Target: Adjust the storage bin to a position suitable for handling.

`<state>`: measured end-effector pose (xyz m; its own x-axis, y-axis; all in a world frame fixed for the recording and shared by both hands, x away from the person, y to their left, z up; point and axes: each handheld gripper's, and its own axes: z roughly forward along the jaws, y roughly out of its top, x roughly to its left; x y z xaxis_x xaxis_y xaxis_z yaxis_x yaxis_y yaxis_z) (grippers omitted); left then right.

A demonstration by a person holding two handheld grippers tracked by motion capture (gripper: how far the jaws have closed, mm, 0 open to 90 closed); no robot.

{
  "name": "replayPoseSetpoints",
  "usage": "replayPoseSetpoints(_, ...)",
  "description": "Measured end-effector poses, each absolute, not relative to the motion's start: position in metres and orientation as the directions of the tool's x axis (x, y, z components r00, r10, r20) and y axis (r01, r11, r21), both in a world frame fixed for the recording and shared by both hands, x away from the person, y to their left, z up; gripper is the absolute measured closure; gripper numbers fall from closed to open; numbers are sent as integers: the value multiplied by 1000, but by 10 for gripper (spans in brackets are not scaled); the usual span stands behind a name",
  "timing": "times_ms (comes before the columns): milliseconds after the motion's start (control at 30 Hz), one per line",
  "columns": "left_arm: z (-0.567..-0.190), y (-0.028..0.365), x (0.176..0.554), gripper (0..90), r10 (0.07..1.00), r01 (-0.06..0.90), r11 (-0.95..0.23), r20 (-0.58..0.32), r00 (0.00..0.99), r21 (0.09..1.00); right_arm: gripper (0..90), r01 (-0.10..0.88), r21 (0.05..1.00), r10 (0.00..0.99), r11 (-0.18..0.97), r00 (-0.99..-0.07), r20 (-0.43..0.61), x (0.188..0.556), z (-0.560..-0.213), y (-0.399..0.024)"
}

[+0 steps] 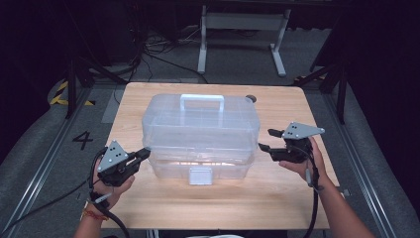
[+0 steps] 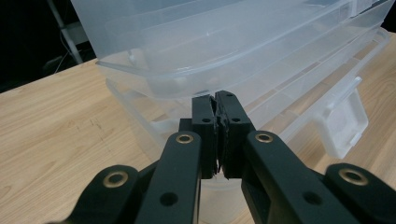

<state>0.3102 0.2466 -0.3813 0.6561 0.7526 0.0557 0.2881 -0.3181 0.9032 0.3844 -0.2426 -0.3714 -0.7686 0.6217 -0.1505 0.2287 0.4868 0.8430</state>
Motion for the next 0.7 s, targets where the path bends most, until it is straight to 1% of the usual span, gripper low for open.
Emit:
replayPoseSetpoints(67,-381,247,310,871,753,287,-319,57,655,903,389,233,841,614,488,-777,-141,384,-375,-240)
replayPoseSetpoints(200,-382,247,310,869,752,287,-318,56,656,904,386,207,849,594,486,-791,-147,381,-378,-233)
replayPoseSetpoints(467,-383,248,310,852,755,287,-320,60,653,903,395,182,869,603,460,-782,-155,378,-379,-229)
replayPoseSetpoints(533,-383,248,310,821,757,284,-326,69,650,902,394,172,882,617,439,-772,-157,376,-379,-229)
replayPoseSetpoints(700,-385,249,313,786,769,291,-334,80,634,897,403,161,895,631,415,-760,-156,376,-378,-229)
